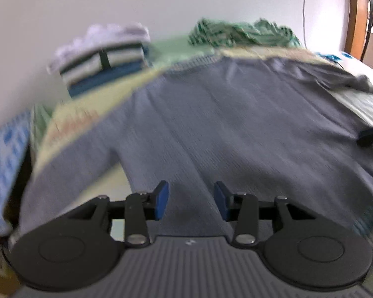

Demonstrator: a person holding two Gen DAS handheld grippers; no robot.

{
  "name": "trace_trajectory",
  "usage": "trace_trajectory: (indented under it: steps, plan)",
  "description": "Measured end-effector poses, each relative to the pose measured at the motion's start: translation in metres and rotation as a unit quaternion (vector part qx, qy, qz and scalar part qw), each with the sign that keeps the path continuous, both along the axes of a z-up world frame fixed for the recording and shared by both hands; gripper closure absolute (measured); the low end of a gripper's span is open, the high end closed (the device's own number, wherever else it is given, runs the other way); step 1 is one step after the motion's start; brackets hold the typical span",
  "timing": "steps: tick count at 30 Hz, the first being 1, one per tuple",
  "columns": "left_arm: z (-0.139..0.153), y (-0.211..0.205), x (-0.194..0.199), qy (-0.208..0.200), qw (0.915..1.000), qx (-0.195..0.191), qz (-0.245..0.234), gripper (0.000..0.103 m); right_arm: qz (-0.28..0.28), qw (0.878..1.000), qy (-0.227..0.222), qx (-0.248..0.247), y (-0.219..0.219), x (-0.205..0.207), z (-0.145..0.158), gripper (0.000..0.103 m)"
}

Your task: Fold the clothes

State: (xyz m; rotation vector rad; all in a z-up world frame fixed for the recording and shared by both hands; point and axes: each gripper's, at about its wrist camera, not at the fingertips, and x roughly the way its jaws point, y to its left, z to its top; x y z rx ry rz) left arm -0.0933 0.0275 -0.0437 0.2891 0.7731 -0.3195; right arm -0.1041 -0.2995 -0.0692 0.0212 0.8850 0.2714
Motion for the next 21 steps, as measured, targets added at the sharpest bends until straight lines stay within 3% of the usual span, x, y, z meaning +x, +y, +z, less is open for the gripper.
trace_trajectory:
  steps: [6,9,12,15,21]
  plan:
    - [-0.009,-0.009,-0.046,0.017,0.9989,0.034,0.028,0.056,0.05,0.997,0.005,-0.05,-0.002,-0.027,0.01,0.085]
    - [-0.009,-0.015,-0.059,0.024,0.9976,0.044,0.047,0.056,0.086,0.996,-0.002,-0.015,0.006,-0.035,0.012,0.083]
    - [-0.011,-0.028,-0.077,0.012,0.9951,0.083,0.052,0.056,0.13,0.991,0.006,0.007,0.019,-0.042,0.008,0.083]
    - [-0.012,-0.034,-0.091,0.008,0.9921,0.113,0.053,0.056,0.132,0.991,0.017,0.009,0.005,-0.049,0.007,0.084]
    - [-0.01,-0.034,-0.103,0.028,0.9892,0.125,0.071,0.056,0.157,0.987,0.045,-0.002,-0.015,-0.062,0.015,0.083]
